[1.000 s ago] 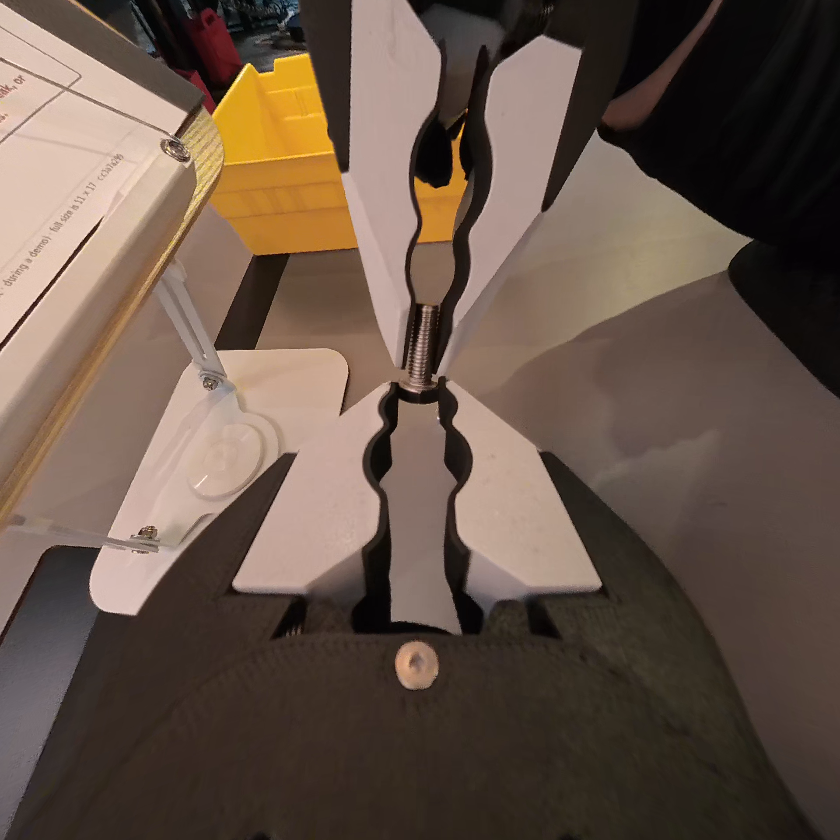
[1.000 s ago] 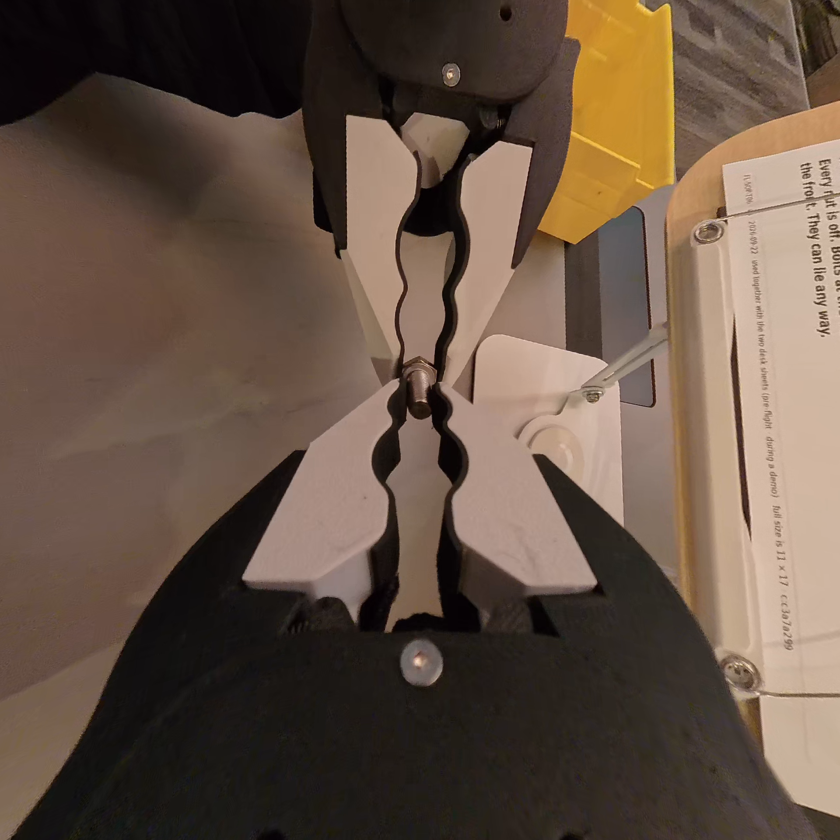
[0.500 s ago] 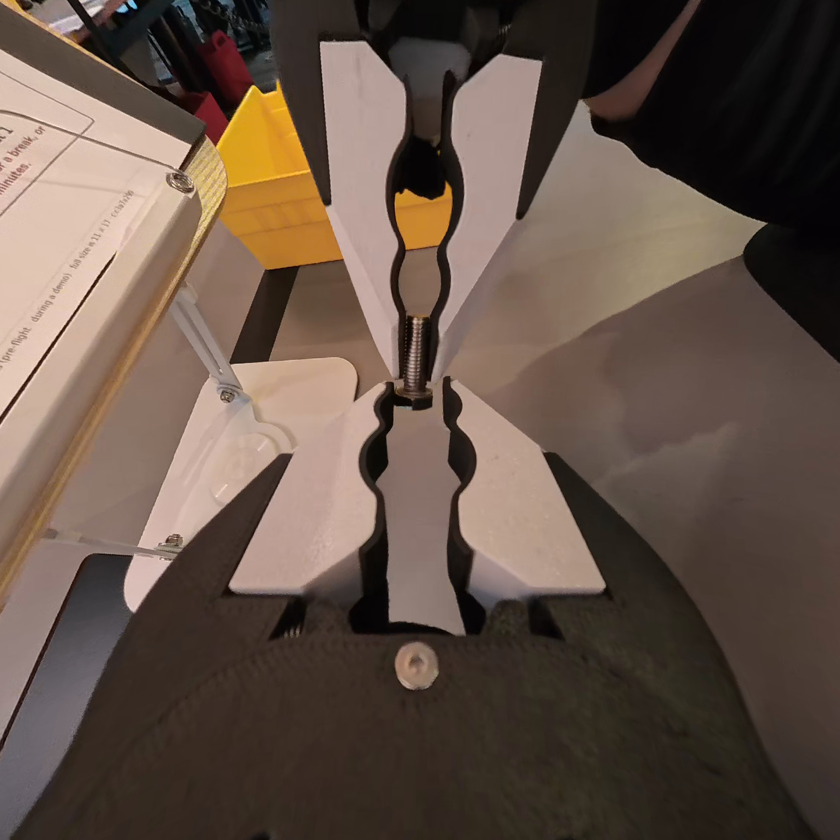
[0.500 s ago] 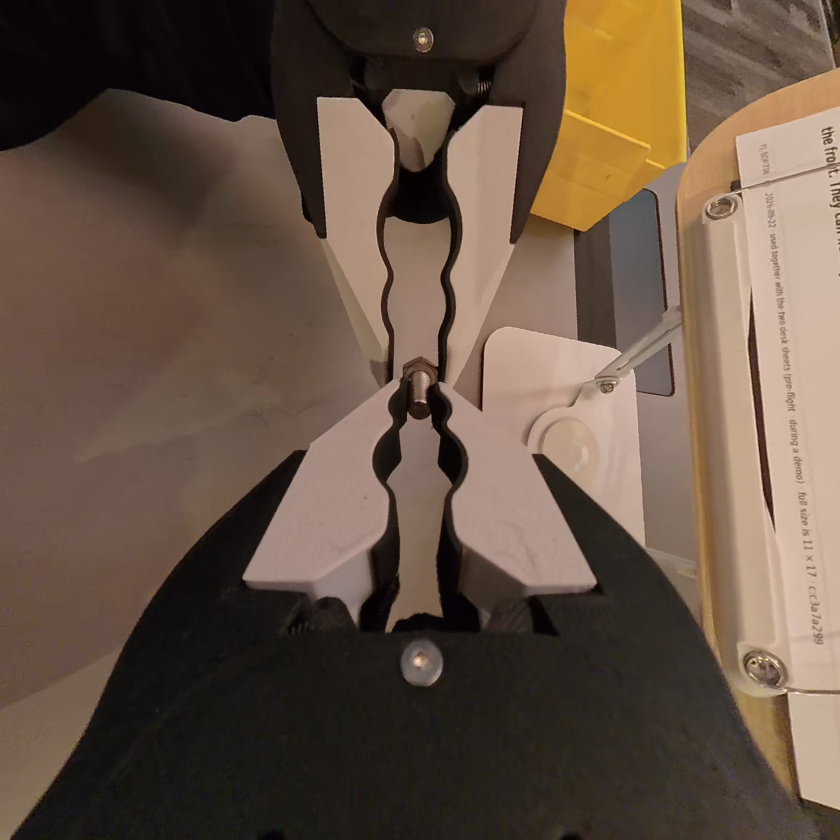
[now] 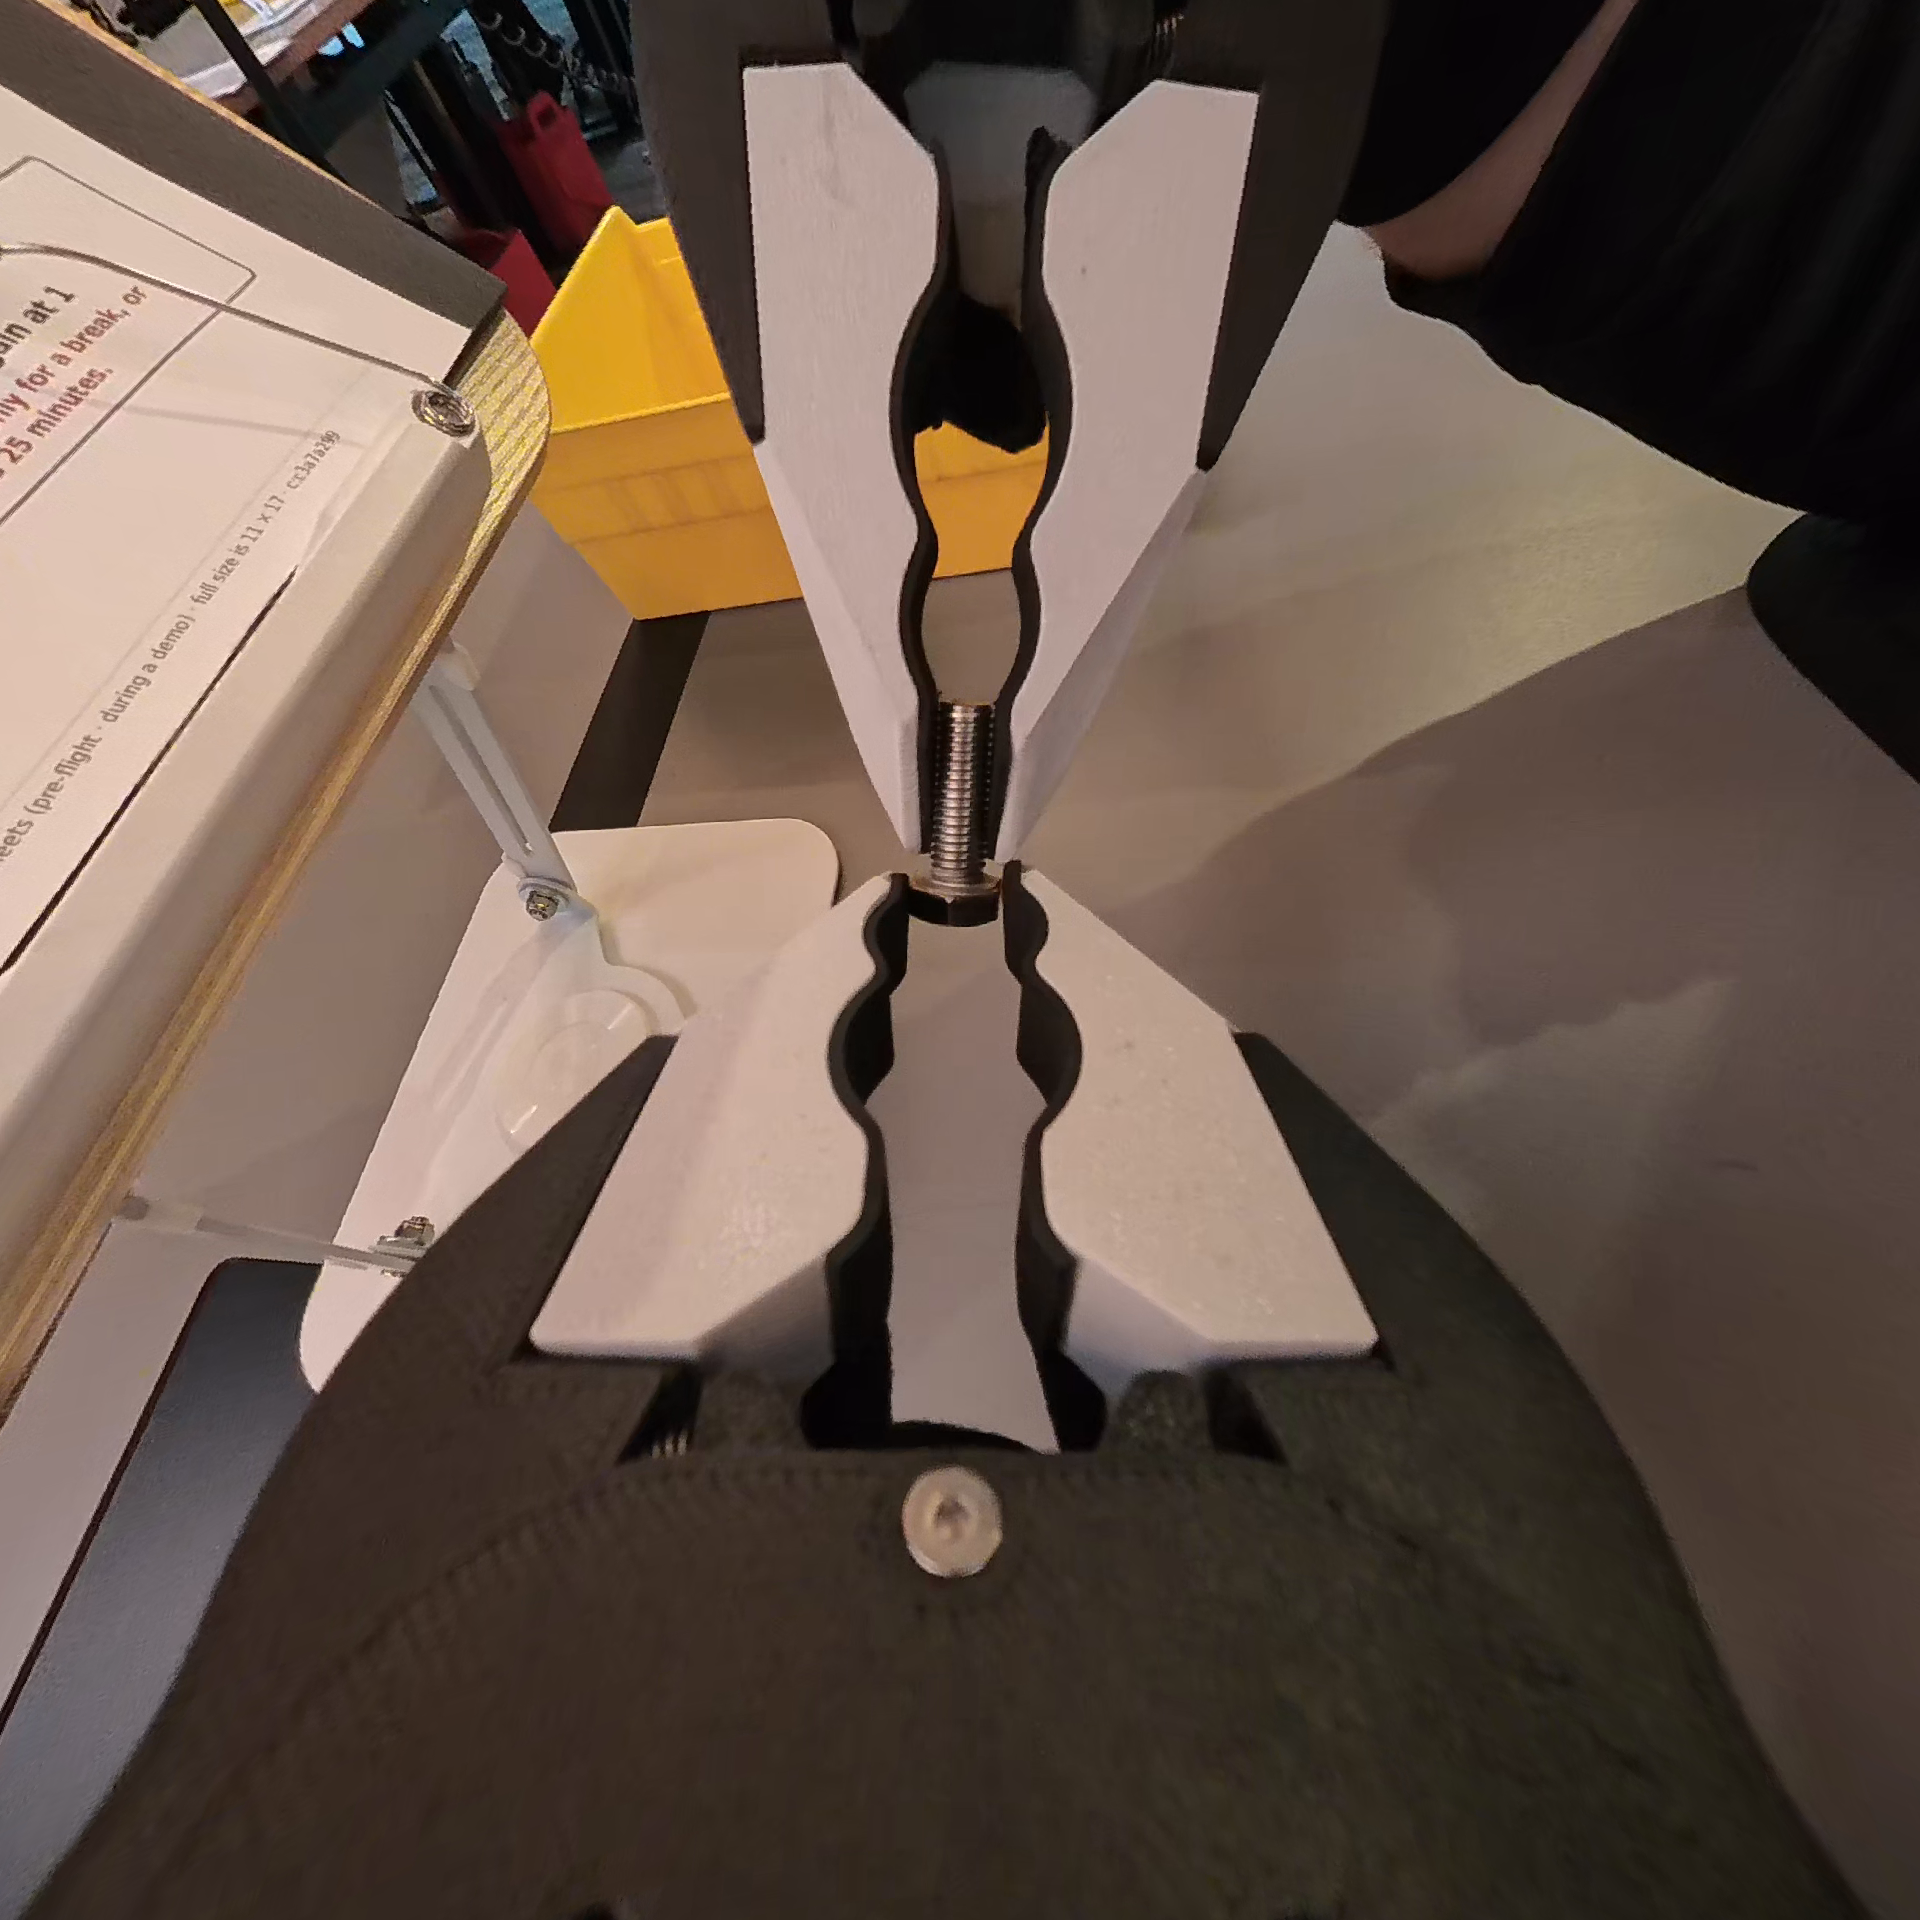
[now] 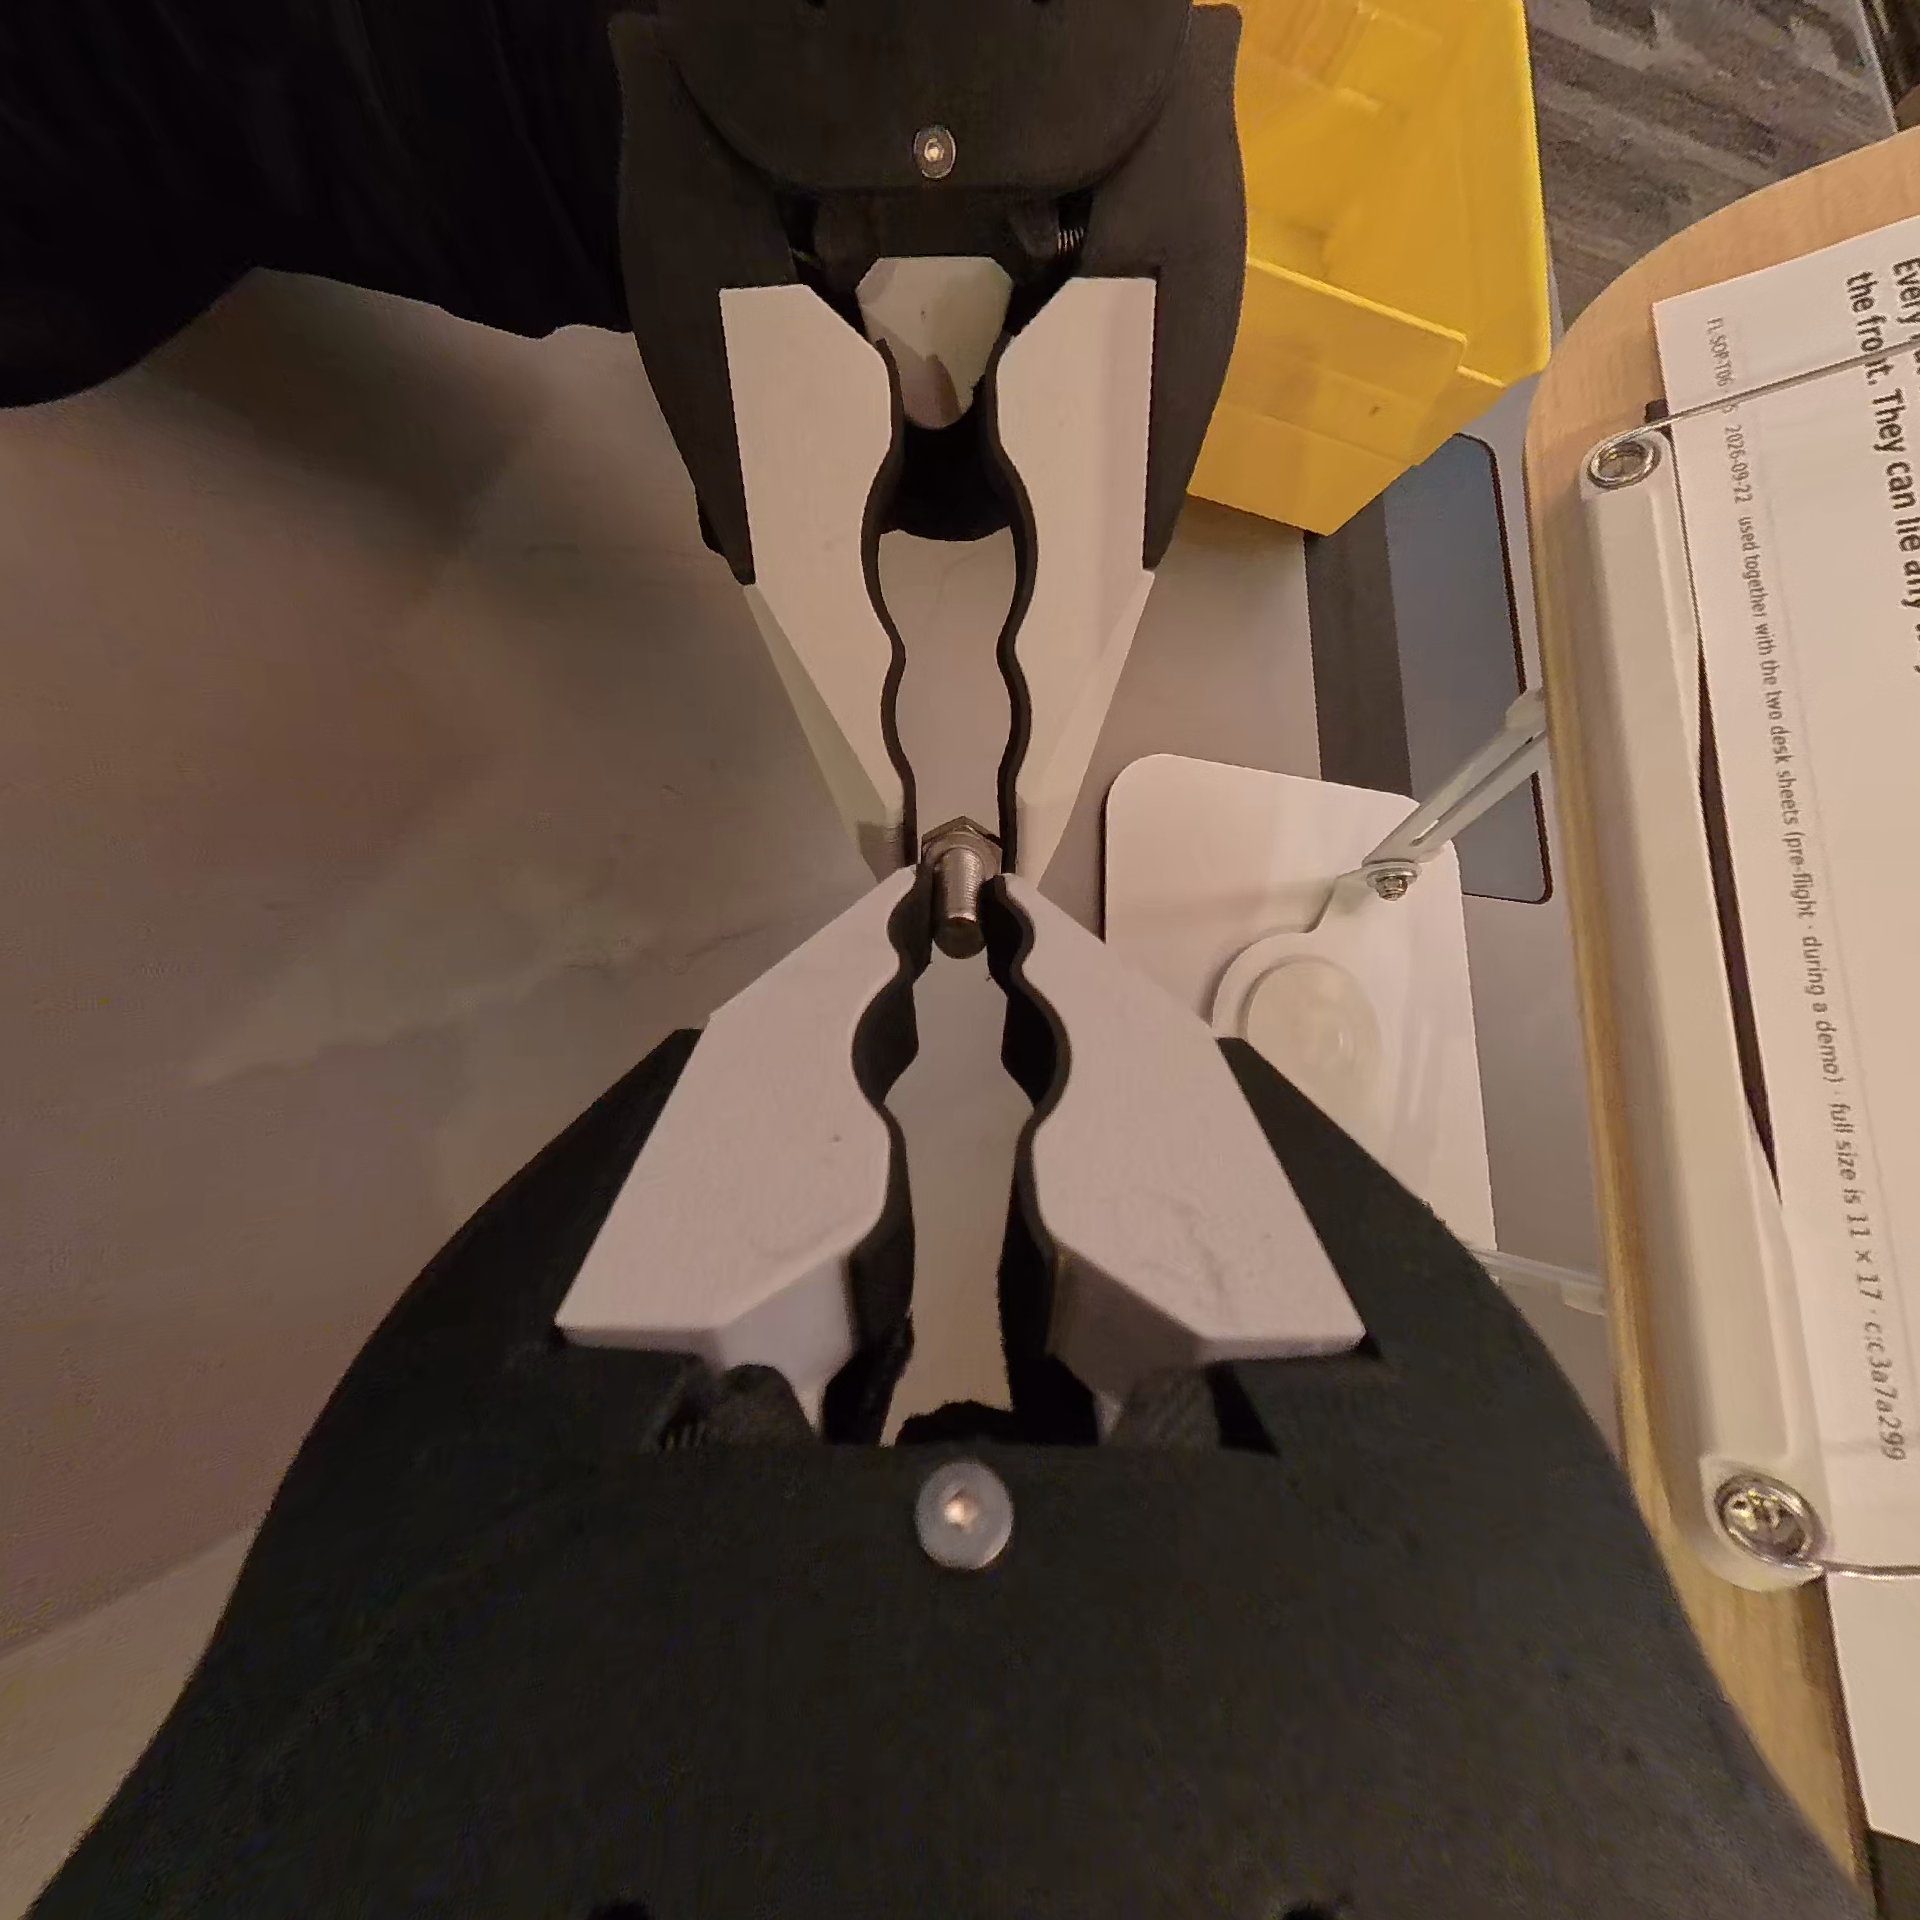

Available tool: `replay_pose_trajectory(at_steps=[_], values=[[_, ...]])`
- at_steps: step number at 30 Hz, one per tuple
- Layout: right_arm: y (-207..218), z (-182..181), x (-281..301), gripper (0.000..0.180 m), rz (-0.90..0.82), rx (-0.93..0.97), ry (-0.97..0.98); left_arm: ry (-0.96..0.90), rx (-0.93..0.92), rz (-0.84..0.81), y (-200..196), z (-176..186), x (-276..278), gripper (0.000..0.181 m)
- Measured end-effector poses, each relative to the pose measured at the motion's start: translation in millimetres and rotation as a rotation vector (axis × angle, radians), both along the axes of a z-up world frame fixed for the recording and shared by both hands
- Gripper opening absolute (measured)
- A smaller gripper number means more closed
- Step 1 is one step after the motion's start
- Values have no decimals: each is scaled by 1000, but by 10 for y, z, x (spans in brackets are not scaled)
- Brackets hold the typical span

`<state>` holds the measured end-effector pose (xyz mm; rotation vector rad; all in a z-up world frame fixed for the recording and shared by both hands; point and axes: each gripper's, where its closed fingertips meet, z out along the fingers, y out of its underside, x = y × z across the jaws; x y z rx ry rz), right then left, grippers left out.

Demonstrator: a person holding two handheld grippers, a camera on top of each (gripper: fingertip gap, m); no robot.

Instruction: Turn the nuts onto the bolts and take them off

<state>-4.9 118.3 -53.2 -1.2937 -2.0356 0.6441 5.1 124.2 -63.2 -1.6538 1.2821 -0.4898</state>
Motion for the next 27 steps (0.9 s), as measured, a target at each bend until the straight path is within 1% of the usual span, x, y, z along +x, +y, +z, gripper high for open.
replay_pose_trajectory(at_steps=[8,24,27], values=[[29,10,-1,8,-12,2,7,-4,16,13,23,10,-3,15],[16,5,6,7,-22,-105,22,-38,17,-5,11,29,11,17],[14,-11,5,7,-26,-122,16,-35,19,-15,-5,23,20,20]])
